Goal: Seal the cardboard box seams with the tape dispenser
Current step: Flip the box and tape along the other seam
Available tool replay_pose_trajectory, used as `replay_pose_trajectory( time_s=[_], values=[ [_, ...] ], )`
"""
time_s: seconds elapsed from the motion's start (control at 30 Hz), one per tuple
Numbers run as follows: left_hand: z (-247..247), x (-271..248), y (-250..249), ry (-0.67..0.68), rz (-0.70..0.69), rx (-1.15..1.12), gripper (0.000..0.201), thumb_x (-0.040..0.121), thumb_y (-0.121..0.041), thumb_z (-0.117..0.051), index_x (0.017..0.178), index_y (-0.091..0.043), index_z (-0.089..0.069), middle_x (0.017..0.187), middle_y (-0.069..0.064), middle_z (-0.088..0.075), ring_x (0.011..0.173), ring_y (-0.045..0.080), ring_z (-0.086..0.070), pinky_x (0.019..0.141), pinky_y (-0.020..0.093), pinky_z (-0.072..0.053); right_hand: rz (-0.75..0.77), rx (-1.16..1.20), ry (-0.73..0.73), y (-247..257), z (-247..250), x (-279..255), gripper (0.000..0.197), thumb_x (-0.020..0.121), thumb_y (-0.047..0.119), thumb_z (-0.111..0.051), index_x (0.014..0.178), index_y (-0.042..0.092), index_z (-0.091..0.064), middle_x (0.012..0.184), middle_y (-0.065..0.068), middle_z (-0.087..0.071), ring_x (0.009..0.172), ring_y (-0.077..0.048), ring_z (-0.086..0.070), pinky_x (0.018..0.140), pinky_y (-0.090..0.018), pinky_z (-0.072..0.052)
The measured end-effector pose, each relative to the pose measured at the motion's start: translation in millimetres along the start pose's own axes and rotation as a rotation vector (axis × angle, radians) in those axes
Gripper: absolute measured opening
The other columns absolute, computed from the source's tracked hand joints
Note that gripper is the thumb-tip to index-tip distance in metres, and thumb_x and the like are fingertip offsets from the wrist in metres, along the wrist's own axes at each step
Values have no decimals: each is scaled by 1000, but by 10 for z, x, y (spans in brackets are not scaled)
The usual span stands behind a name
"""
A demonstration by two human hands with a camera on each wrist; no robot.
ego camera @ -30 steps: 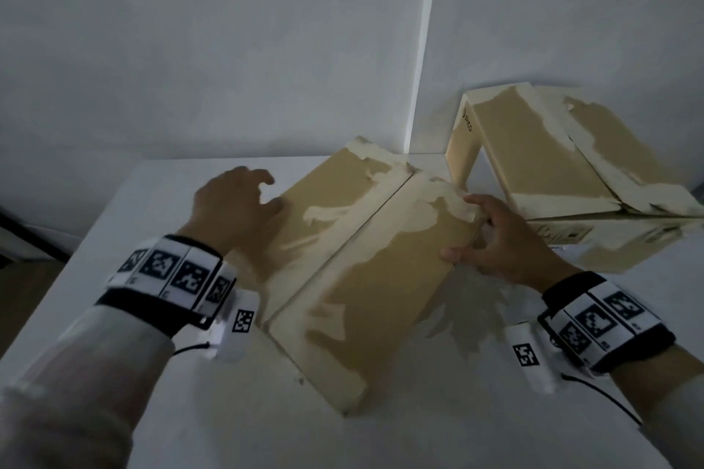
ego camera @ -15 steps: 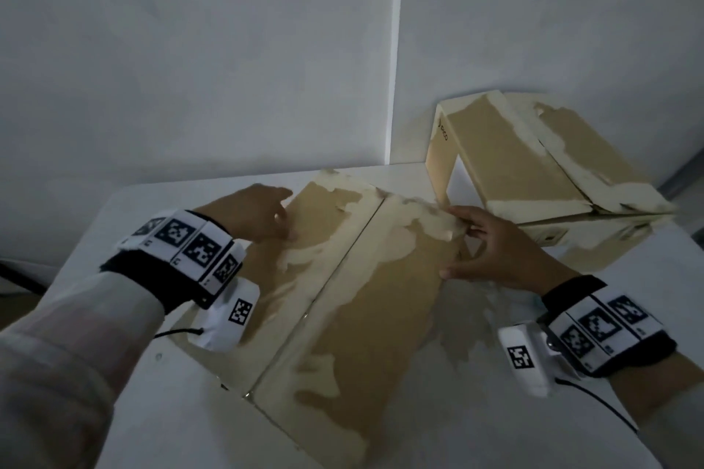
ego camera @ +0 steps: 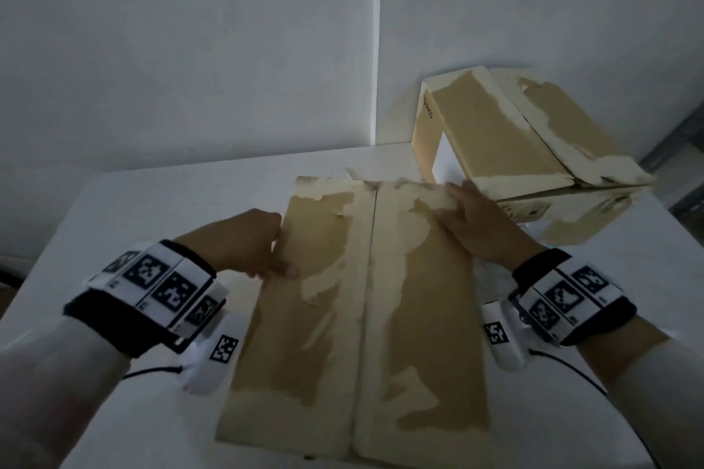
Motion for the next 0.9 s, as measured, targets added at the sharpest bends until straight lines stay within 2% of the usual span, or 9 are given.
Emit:
replay_pose_trajectory(
  time_s=[0.07, 0.2, 0.33, 0.4, 0.47, 0.57, 0.67, 0.77, 0.9],
  values=[
    [-26, -50, -42, 8, -39, 21, 42, 79, -41, -66, 101, -12, -46, 76, -1, -61, 59, 10, -58, 59, 22, -48, 10, -75, 5, -65, -4, -16, 53, 95, 28, -41, 142, 9, -24, 154, -10, -15, 137, -27, -27, 108, -31, -23],
    [244, -29, 97, -191, -44, 282, 43, 85, -53, -50, 110, -19, -56, 106, 5, -66, 88, 20, -62, 81, 31, -48, 15, -140, 20, -85, -12, -104, 52, 97, 30, -36, 143, 13, -22, 156, -10, -2, 140, -31, -19, 112, -38, -18],
    [320, -7, -44, -485, -56, 562, 39, 97, -41, -31, 113, -13, -53, 104, 8, -65, 89, 28, -64, 67, 30, -44, 30, -149, 10, -54, -3, -216, 47, 97, 29, -35, 141, 13, -28, 156, -12, -6, 139, -32, -22, 111, -39, -20],
    [243, 16, -212, -597, -158, 487, 32, 98, -29, -36, 101, -5, -56, 91, 14, -64, 76, 32, -65, 60, 31, -44, 30, -127, 11, -86, -4, -276, 49, 96, 32, -37, 140, 15, -29, 156, -10, -7, 140, -29, -21, 113, -41, -19],
    [227, 71, -264, -650, -155, 328, 32, 97, -28, -36, 104, -3, -55, 99, 16, -62, 83, 34, -63, 61, 35, -43, 38, -55, -16, -156, 27, -368, 50, 93, 32, -45, 139, 16, -32, 154, -8, -17, 138, -27, -27, 113, -44, -25],
    [187, 123, -210, -669, -111, 19, 37, 95, -31, -41, 120, -6, -51, 123, 16, -52, 105, 37, -57, 80, 44, -45, 35, 146, -213, -372, 205, -595, 36, 91, 24, -50, 125, 11, -49, 128, -7, -47, 108, -22, -52, 90, -31, -44],
    [74, 137, -220, -699, -143, -150, 35, 93, -30, -46, 118, -6, -52, 129, 16, -46, 105, 41, -55, 83, 47, -44, -70, 66, -404, -896, 399, -840, 17, 90, 7, -48, 105, 3, -56, 110, -16, -55, 92, -25, -55, 76, -32, -42],
    [26, 174, -203, -722, -139, -211, 36, 94, -31, -46, 119, -7, -53, 134, 14, -44, 107, 42, -54, 87, 48, -43, -305, -59, -309, -1592, 404, -983, 27, 81, -8, -47, 107, -2, -53, 116, -23, -50, 103, -37, -52, 80, -36, -40],
    [-30, 208, -388, -685, -259, -61, 54, 88, -38, -30, 128, -9, -52, 146, 16, -37, 114, 46, -49, 95, 52, -39, -470, -393, -24, -2224, 338, -1129, 62, 77, -4, -54, 135, 7, -33, 141, -18, -36, 124, -37, -37, 99, -46, -34]
  ],
)
Point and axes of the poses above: each hand's wrist, its own x-axis towards the middle knuckle, its own z-axis out of the back of the hand, y = z × x, the point moved 7 cm from there along x, towards the middle knuckle
